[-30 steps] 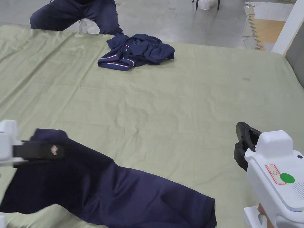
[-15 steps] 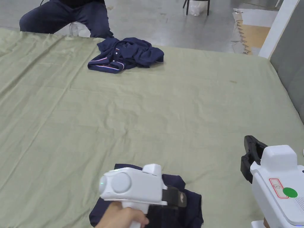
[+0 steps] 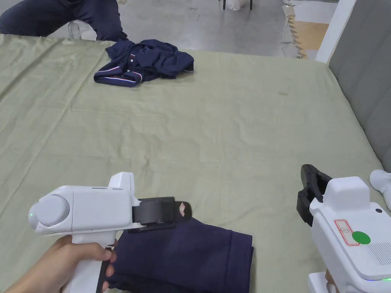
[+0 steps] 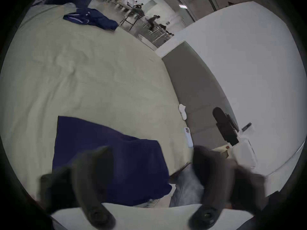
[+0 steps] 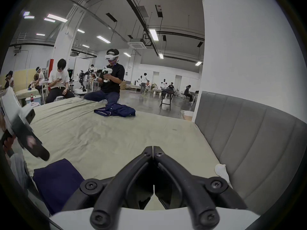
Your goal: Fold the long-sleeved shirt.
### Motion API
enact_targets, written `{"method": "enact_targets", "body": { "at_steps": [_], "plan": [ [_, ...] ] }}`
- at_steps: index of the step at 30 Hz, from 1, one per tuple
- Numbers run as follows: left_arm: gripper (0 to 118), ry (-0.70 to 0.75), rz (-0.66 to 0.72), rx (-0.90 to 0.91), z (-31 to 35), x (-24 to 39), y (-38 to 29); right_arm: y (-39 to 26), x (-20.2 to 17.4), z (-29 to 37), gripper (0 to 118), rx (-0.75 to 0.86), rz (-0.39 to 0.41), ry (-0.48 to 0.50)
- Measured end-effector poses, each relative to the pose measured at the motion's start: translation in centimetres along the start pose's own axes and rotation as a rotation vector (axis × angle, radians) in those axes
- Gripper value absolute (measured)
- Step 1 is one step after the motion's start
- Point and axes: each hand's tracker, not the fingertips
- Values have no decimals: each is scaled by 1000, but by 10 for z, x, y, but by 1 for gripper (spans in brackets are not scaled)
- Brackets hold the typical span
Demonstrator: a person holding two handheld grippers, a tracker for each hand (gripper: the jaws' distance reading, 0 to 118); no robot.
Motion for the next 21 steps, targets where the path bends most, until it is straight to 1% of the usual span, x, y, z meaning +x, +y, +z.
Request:
{"method": "enact_targets", "body": {
  "at_steps": [1, 2, 4, 5, 6, 8, 9, 11, 12, 14, 16, 17, 18, 20, 21],
  "plan": [
    [30, -11, 32, -50, -14, -9, -5, -3, 0, 0, 0, -5, -11, 10],
    [18, -16, 52, -100, -30, -15, -12, -6, -1, -1, 0, -11, -19, 11],
    [15, 0, 39, -195, -71, -30, -28, -10, -3, -2, 0, -31, -27, 17],
    [10, 33, 91, -228, -93, -34, -38, -13, -4, -1, 0, -36, -24, 13],
    [9, 31, 92, -266, -110, -37, -46, -16, -4, 0, 0, -43, -20, 9],
    [8, -54, 150, -290, -139, -32, -59, -19, -3, 3, 0, -57, -14, 6],
    [8, -82, 123, -282, -146, -25, -62, -21, -2, 5, 0, -62, -14, 1],
    [8, -90, 107, -291, -159, -5, -63, -24, 1, 9, 0, -75, -8, -4],
    [8, -115, 84, -294, -161, 2, -60, -25, 2, 11, 0, -81, -7, -6],
    [8, -129, 101, -279, -154, 16, -54, -23, 3, 15, 0, -93, -14, 5],
    [8, -153, 37, -172, -121, 26, -40, -18, 0, 20, 0, -85, -28, 27],
    [8, -155, 25, -140, -101, 27, -32, -17, -3, 21, 0, -79, -37, 54],
    [8, -137, 21, -95, -78, 25, -23, -17, -9, 20, 0, -87, -52, 105],
    [8, -93, -6, 20, -26, 10, -5, -25, -29, 10, 0, -162, -92, 268],
    [8, -61, 3, 49, -8, 2, 1, -32, -42, 3, 0, -222, -91, 347]
  ]
}}
